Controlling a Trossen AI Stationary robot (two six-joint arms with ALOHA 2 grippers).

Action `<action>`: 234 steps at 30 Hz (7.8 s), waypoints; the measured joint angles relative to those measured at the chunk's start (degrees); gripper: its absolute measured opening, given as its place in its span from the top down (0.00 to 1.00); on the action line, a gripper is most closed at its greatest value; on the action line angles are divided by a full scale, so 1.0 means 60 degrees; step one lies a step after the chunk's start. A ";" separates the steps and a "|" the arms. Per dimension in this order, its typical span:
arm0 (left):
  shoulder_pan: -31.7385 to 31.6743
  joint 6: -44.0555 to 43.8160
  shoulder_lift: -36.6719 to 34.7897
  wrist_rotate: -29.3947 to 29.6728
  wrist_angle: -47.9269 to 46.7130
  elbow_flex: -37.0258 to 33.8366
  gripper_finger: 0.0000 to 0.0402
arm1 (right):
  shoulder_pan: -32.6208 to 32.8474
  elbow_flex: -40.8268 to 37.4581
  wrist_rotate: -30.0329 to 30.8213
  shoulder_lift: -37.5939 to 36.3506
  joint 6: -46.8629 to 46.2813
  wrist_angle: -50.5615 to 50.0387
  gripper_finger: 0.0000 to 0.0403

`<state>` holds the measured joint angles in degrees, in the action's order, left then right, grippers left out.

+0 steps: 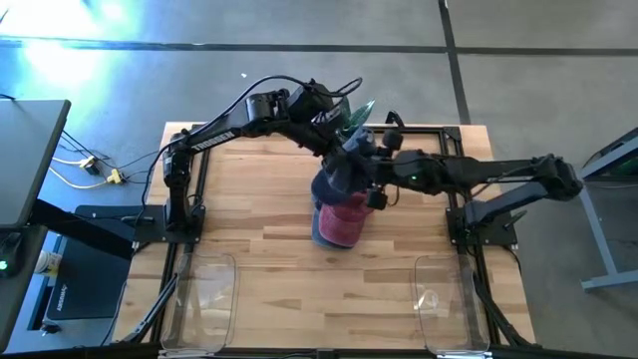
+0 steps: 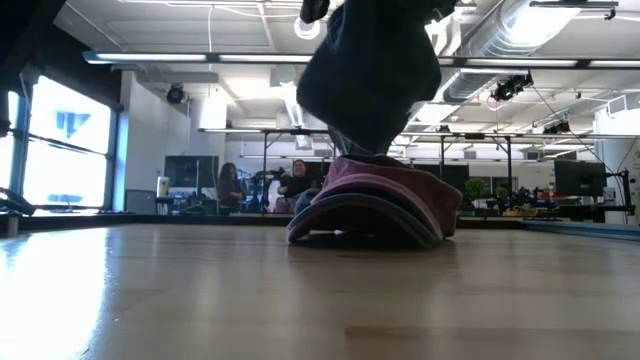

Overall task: Pick & Place hat
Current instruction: Put the blue cap into the right transparent bin

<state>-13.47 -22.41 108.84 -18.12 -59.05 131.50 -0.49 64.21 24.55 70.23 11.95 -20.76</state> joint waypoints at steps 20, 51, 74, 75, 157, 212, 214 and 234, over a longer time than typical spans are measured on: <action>-0.0520 0.5353 -0.0989 -0.1578 -0.2081 0.0020 0.61 | -0.1012 0.1503 -0.8910 -0.0076 -0.4244 -0.1691 0.99; 0.1115 0.6205 0.0374 -0.0774 0.0482 0.0001 0.28 | -0.1002 0.1540 -0.9088 -0.0436 -0.4984 -0.2081 0.99; 0.1808 0.6124 0.0780 -0.2987 -0.0390 0.0007 0.97 | -0.0938 0.1537 -0.9193 -0.0495 -0.4499 -0.2943 0.99; 0.1810 0.6127 0.0780 -0.2970 -0.0395 0.0007 0.96 | -0.0916 0.1537 -0.9148 -0.0495 -0.4458 -0.2893 0.98; 0.0765 0.5823 0.1271 -0.4577 -0.0149 0.0010 0.42 | -0.0099 -0.1501 -1.2901 -0.1713 -0.9683 0.4255 0.99; 0.1585 0.2079 0.1505 -0.7858 0.4190 -0.0007 0.99 | -0.1745 -0.1516 -1.1913 -0.3404 -0.9241 0.2066 0.43; 0.1585 0.2080 0.1508 -0.7587 0.4017 -0.0007 0.99 | -0.1925 -0.1516 -1.1618 -0.3335 -0.8966 0.2077 0.41; 0.1573 0.2499 0.1508 -0.7116 0.3003 -0.0007 0.99 | -0.1303 -0.1516 -1.2519 -0.1946 -0.7259 0.3184 0.55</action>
<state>-4.03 -7.42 117.89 -60.82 -41.03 131.46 -8.31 55.11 -50.57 58.56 -31.61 -1.66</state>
